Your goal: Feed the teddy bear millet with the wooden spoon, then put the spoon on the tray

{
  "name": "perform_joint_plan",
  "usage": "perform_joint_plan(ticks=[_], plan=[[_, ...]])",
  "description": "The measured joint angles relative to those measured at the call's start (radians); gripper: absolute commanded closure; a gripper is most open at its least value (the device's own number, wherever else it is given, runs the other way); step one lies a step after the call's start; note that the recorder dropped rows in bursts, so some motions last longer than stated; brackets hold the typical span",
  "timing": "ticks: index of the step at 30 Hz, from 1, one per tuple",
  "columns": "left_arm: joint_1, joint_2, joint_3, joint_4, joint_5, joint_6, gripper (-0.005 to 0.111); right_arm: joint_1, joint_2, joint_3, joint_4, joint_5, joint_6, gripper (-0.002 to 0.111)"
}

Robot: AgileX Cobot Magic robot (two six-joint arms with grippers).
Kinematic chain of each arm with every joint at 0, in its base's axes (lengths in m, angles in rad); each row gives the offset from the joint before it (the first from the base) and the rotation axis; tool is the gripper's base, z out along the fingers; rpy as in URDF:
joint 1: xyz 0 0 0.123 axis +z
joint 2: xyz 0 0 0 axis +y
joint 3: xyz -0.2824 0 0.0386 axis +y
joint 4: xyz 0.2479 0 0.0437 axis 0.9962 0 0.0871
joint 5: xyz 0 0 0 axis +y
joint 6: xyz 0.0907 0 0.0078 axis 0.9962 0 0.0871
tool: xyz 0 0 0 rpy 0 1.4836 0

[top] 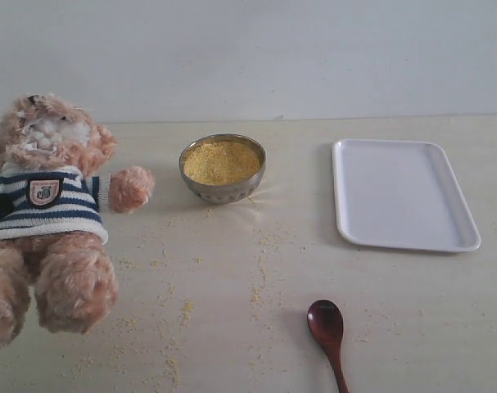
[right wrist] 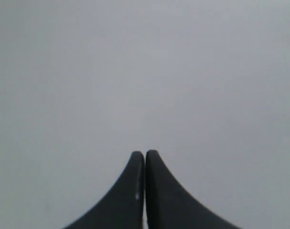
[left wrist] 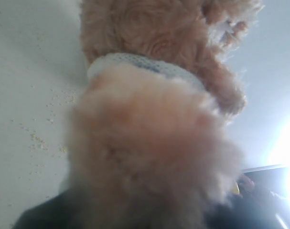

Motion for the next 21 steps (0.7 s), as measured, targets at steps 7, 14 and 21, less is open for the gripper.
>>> perform_joint_plan(ticks=[7,14,21], plan=[[0.000,0.000,0.000,0.000,0.000,0.000,0.102,0.000,0.368,-0.372,-0.781,0.131,-0.054,0.108],[0.000,0.000,0.000,0.000,0.000,0.008,0.102,0.002,0.994,-0.403,-0.965,0.428,0.042,0.108],[0.000,0.000,0.000,0.000,0.000,0.045,0.102,0.002,1.217,-0.403,-0.836,0.694,0.181,0.108]])
